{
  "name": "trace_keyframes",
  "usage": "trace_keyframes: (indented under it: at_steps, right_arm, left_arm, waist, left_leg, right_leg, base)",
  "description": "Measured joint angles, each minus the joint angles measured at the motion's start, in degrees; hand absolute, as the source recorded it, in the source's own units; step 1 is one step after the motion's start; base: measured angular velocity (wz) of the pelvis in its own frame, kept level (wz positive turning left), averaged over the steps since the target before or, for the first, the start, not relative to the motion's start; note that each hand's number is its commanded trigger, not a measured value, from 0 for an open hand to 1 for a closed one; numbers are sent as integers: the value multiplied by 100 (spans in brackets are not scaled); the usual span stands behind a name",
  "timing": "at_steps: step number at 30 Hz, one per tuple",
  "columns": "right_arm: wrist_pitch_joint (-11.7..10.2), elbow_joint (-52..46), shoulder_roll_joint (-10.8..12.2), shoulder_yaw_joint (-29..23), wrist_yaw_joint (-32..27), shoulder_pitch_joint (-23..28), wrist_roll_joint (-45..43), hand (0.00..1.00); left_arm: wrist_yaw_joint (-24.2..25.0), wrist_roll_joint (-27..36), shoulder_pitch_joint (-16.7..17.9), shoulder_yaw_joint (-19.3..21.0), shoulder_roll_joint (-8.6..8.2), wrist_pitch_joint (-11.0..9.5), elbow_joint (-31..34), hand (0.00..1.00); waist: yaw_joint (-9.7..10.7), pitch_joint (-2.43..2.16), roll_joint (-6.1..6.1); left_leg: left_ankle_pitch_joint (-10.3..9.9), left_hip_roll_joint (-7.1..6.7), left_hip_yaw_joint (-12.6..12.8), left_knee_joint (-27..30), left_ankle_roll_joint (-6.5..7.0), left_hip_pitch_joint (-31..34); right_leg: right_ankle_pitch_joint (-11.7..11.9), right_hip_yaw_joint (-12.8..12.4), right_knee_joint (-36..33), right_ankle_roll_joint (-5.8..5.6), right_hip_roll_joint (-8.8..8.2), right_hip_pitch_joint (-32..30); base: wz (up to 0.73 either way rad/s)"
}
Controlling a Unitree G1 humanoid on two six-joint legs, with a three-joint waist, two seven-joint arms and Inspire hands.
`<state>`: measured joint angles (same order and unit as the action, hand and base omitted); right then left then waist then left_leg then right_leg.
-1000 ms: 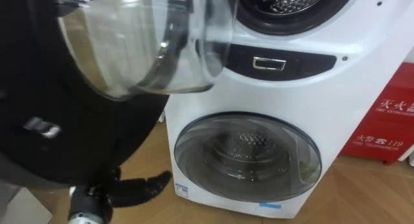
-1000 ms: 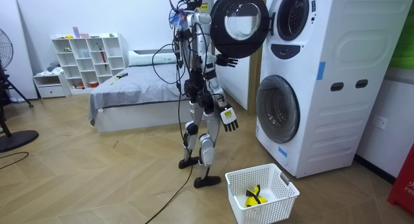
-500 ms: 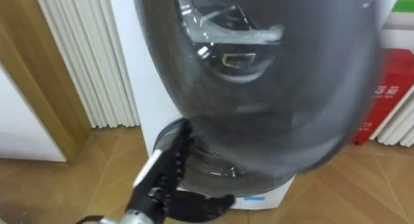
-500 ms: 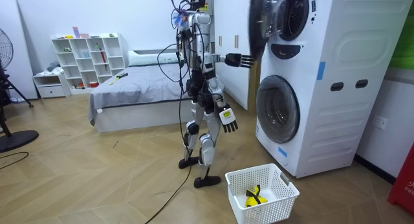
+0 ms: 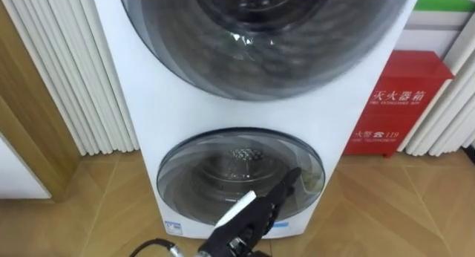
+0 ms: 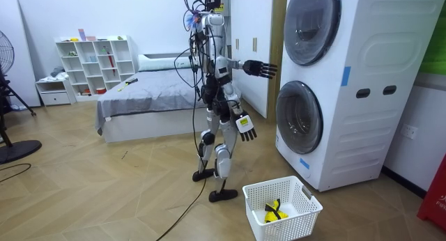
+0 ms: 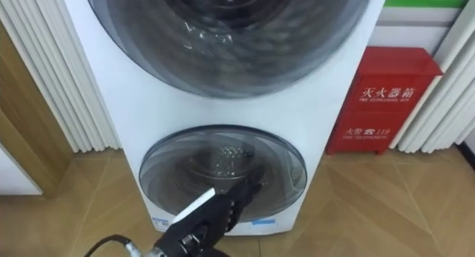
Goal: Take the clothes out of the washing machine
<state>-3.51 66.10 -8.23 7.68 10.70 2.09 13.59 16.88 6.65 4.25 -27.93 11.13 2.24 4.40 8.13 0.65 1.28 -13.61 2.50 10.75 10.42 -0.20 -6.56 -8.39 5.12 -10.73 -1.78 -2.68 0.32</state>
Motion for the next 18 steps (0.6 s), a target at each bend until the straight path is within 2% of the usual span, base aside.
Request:
trace_keyframes:
  at_steps: [11, 13, 16, 17, 18]
  right_arm:
    - [0, -5, -2, -10, -14, 99, -27, 0]
    - [29, -2, -3, -2, -25, 125, -13, 0]
    - [63, -8, -22, -10, -22, 127, -10, 0]
    - [77, 35, -23, -50, -5, 131, 2, 0]
    - [115, 38, -23, -118, 6, 149, 8, 0]
  left_arm:
    - [-23, -8, 10, 243, 16, -45, -1650, 0]
    - [-132, -8, 11, 327, -11, -147, -2288, 0]
    - [-284, -136, 29, 458, -15, -220, -2995, 0]
    - [-364, -223, 32, 672, -75, -338, -3580, 0]
    - [-524, -283, 76, 927, -112, -366, -4142, 0]
  waist:
    - [-111, -1, -21]
    - [-254, -2, -23]
    - [-315, -5, -25]
    - [-363, -7, -21]
    - [-393, -12, -18]
  left_leg:
    - [0, 75, 67, -95, -1, -115]
    - [0, 85, 98, -99, -1, -177]
    - [0, 87, 141, -109, -1, -179]
    - [0, 90, 147, -109, -1, -193]
    - [0, 94, 167, -111, -1, -211]
  right_leg:
    - [22, -89, 5, 35, 107, 51]
    - [28, -190, 5, 45, 140, 71]
    - [28, -201, 3, 46, 141, 65]
    - [29, -200, 6, 49, 142, 71]
    - [30, -199, 6, 49, 147, 77]
  base:
    - [-5]
    - [-21]
    - [-3]
    - [-4]
    - [-5]
